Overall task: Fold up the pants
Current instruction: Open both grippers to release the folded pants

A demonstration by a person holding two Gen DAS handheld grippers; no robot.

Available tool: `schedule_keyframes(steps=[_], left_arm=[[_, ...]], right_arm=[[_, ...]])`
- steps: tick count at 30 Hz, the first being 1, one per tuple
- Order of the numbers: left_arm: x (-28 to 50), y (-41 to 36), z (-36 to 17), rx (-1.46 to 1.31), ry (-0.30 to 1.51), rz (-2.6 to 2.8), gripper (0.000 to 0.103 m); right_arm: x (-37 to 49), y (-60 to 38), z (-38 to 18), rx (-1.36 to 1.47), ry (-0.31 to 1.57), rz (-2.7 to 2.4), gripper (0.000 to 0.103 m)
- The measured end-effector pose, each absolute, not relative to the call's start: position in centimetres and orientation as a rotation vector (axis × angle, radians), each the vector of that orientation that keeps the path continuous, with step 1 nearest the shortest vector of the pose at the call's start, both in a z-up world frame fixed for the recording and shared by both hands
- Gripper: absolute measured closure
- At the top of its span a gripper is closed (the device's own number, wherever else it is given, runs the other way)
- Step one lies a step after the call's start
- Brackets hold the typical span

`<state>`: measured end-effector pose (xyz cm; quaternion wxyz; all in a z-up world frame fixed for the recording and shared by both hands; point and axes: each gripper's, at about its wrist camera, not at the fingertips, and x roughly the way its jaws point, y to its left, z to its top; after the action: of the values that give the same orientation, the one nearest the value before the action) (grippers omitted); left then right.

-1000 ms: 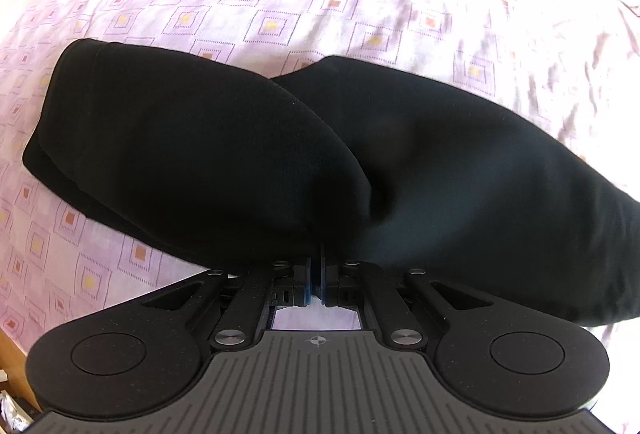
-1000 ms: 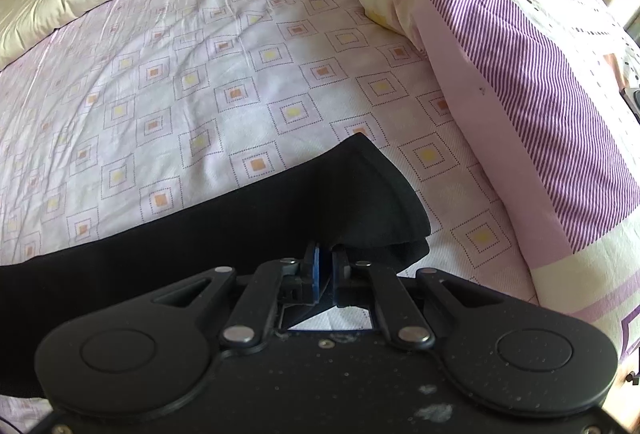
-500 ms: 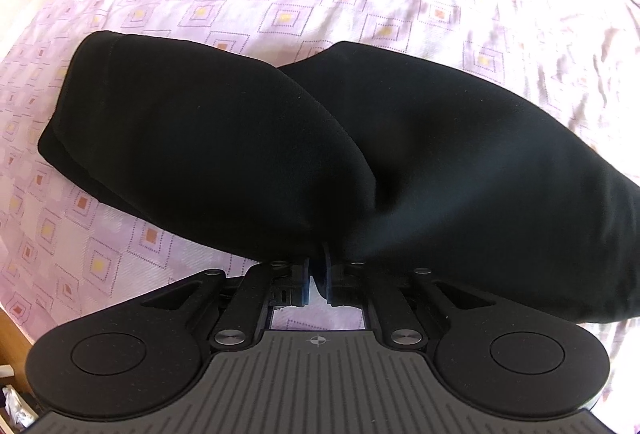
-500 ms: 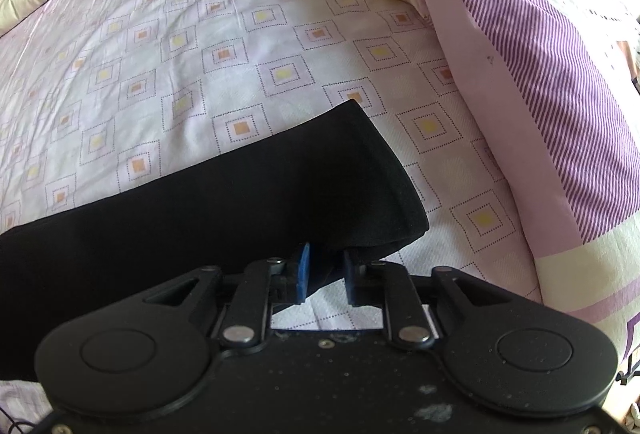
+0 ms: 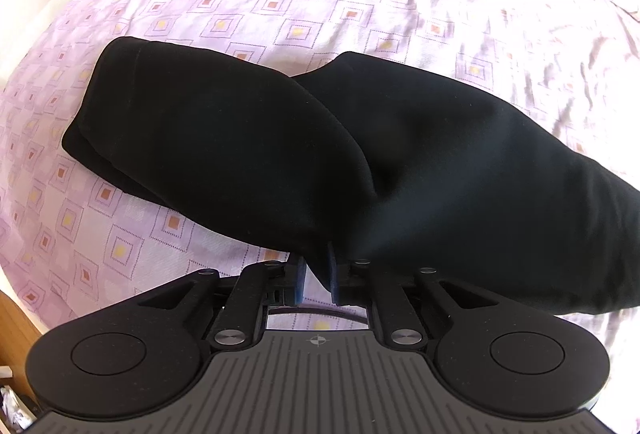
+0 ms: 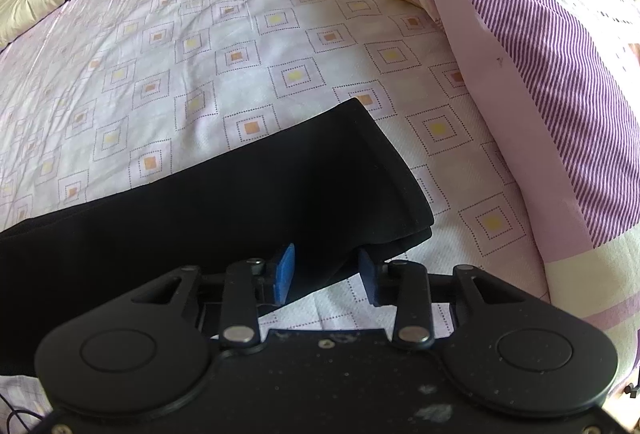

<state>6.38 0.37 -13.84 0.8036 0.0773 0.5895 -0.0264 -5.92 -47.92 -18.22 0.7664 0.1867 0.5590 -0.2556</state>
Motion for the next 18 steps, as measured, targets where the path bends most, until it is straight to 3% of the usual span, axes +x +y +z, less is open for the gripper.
schedule_keyframes(steps=[8, 10, 12, 14, 18], left_arm=[[7.6, 2.0, -14.9, -0.047, 1.296, -0.054, 0.089], [7.8, 2.7, -15.4, -0.150, 1.315, -0.111, 0.080], [7.9, 2.8, -15.7, -0.184, 1.330, -0.156, 0.049], [7.6, 2.4, -15.3, -0.146, 1.303, -0.167, 0.036], [6.8, 1.5, -14.0, -0.061, 1.242, -0.169, 0.034]], right_arm=[[-6.6, -48.0, -17.5, 0.431, 1.185, -0.549, 0.063], [-6.8, -48.2, -17.1, 0.442, 1.175, -0.547, 0.062], [-7.0, -48.3, -16.8, 0.450, 1.164, -0.544, 0.062], [-7.2, -48.4, -16.3, 0.454, 1.149, -0.540, 0.062], [-7.4, -48.3, -15.1, 0.442, 1.115, -0.539, 0.062]])
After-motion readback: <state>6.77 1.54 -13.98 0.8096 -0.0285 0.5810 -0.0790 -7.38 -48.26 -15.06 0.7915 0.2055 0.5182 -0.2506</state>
